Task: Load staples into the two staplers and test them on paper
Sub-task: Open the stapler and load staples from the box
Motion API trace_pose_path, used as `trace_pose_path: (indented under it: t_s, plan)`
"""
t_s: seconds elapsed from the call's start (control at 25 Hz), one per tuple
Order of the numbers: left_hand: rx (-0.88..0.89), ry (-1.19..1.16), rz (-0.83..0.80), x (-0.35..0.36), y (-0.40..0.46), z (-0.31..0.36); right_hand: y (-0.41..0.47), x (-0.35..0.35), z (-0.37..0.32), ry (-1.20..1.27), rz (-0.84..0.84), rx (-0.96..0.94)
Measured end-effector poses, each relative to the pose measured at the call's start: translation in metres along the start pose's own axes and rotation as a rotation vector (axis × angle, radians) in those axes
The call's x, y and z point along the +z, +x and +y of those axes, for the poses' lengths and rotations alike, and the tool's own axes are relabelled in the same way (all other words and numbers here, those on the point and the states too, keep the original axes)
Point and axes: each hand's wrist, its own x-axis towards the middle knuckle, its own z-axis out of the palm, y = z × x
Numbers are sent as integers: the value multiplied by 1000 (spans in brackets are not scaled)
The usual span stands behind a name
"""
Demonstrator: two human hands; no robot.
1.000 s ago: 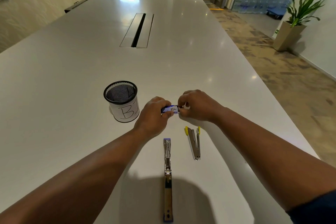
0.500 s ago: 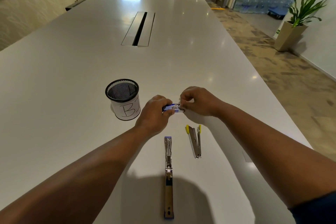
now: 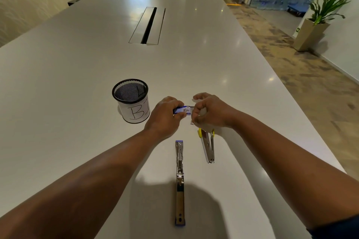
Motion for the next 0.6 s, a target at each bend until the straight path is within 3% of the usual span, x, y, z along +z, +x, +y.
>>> trace_pose_path:
  t_s: [0.12, 0.28, 0.6]
  plan:
    - [6, -1, -2, 0, 1, 0, 2, -1, 8, 98, 114, -55]
    - [3, -10, -6, 0, 1, -1, 8, 1, 20, 228, 297, 83]
    - [25, -11, -7, 0, 1, 0, 13, 10, 18, 382, 284, 219]
